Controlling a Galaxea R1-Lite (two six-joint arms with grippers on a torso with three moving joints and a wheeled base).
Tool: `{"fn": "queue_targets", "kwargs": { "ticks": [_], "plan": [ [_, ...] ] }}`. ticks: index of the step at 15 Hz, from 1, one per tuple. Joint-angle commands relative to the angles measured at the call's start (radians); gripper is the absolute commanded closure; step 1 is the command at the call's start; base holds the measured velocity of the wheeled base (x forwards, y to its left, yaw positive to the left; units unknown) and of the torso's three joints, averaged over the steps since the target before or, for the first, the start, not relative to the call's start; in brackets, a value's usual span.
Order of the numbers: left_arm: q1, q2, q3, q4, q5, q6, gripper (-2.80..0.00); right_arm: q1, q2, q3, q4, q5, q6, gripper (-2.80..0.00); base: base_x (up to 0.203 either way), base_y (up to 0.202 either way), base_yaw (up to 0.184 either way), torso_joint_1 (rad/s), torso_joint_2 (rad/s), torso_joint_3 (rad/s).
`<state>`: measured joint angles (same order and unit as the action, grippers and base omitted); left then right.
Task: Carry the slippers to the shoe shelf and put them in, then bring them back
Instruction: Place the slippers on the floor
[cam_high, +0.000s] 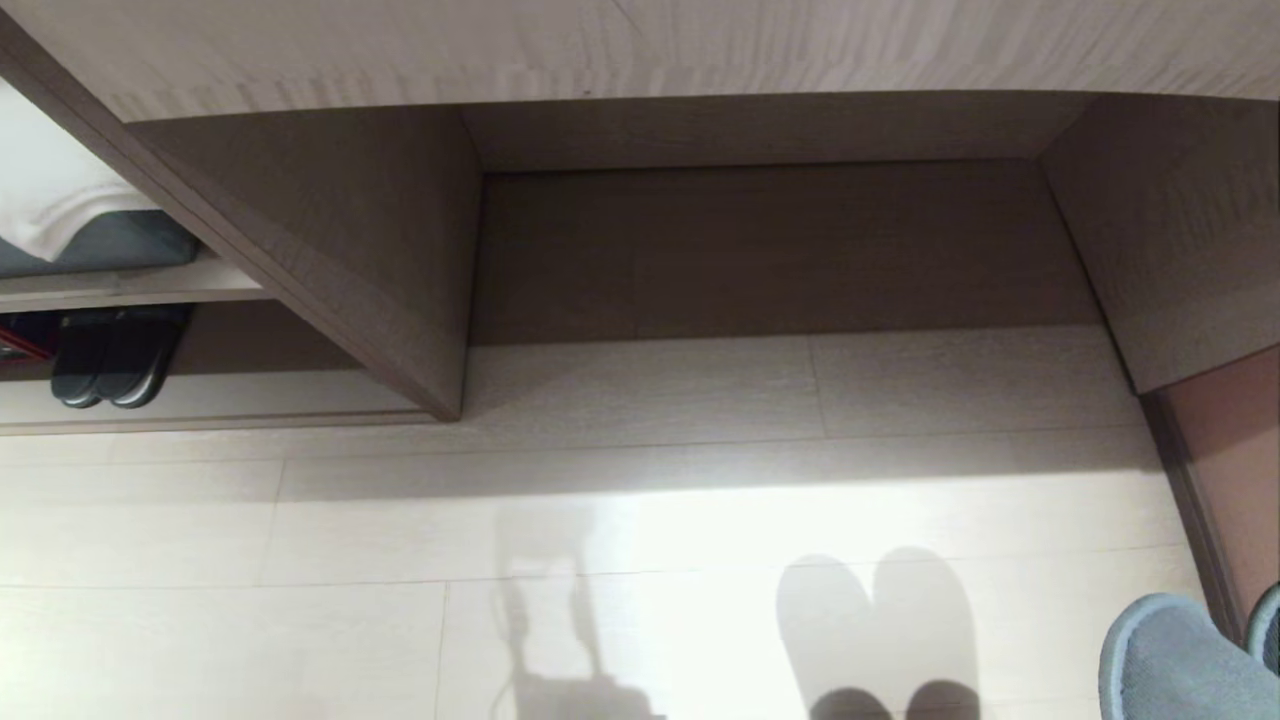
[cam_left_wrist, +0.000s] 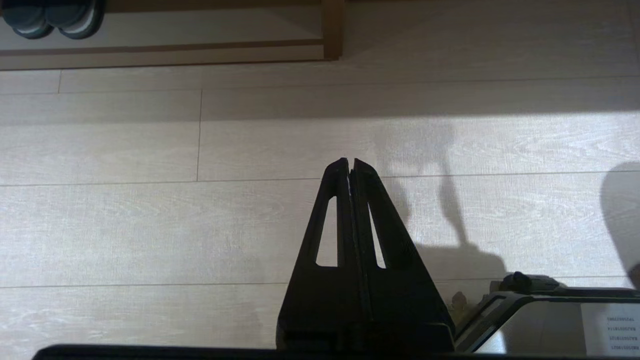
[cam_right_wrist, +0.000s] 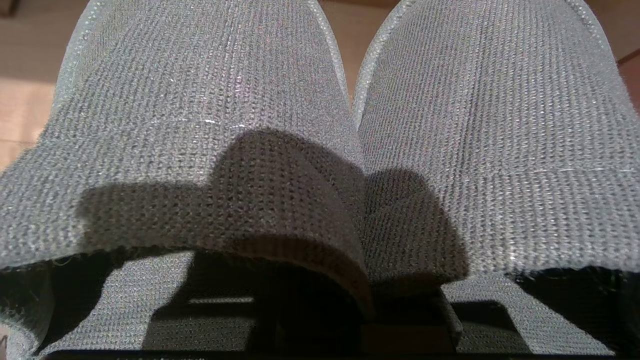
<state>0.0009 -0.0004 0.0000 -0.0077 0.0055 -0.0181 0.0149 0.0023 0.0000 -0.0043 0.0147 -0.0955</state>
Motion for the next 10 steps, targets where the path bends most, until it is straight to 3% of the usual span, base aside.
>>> {"fn": "queue_targets", "kwargs": {
  "ticks": [1, 10],
  "plan": [
    [-0.001, 0.0, 0.0, 0.0, 0.001, 0.0, 0.0, 0.0, 0.001, 0.0, 0.0, 0.001, -0.001, 0.0, 0.0, 0.0, 0.0, -0.002, 0.0, -0.207],
    [0.001, 0.0, 0.0, 0.0, 0.001, 0.0, 0.0, 0.0, 0.001, 0.0, 0.0, 0.001, -0.001, 0.0, 0.0, 0.0, 0.0, 0.003, 0.0, -0.196]
  ]
}}
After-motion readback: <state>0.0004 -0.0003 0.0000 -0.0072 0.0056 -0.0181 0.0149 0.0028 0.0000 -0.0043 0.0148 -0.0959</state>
